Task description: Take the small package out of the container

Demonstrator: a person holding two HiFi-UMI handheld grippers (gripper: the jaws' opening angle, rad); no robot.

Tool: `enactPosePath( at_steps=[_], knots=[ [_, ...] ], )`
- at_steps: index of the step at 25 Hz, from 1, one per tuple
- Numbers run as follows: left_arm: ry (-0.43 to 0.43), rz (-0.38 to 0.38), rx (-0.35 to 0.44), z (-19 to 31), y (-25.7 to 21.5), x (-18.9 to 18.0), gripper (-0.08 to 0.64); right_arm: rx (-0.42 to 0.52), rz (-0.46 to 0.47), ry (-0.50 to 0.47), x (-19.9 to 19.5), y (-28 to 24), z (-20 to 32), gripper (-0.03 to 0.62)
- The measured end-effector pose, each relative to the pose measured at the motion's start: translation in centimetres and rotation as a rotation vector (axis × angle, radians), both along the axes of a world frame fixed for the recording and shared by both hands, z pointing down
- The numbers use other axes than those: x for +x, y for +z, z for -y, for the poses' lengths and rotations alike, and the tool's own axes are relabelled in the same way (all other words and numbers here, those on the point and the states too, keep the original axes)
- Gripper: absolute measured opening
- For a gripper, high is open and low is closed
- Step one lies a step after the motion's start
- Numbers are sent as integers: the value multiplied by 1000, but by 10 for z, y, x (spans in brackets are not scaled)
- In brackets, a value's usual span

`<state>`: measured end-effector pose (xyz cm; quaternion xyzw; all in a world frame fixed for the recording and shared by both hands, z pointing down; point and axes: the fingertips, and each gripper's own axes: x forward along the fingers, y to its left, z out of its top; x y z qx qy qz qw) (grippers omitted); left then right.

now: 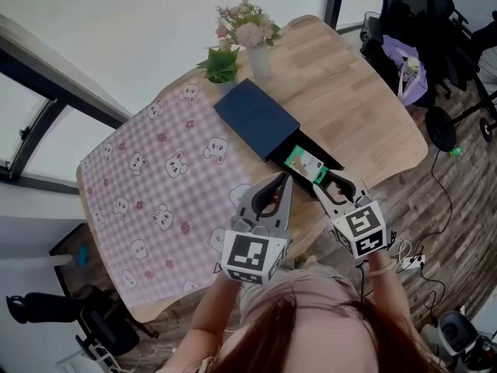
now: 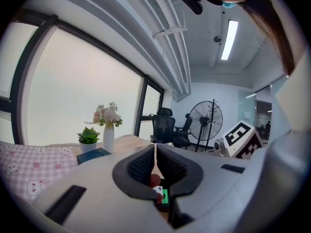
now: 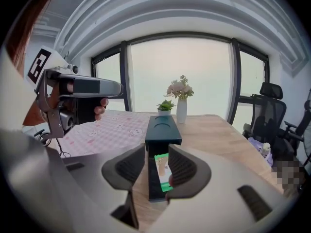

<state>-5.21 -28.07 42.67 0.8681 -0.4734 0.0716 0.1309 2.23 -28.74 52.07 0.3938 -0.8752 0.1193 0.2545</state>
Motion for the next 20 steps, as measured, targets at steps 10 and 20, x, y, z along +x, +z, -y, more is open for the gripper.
enactPosePath(
  at_steps=[10, 20],
  knots=[
    [26, -16, -24, 22, 18, -5, 17, -58, -71, -26, -7, 34, 18, 176],
    [48, -26, -51, 34, 36, -8, 17, -119, -138, -57, -16, 69, 29, 194]
  ],
)
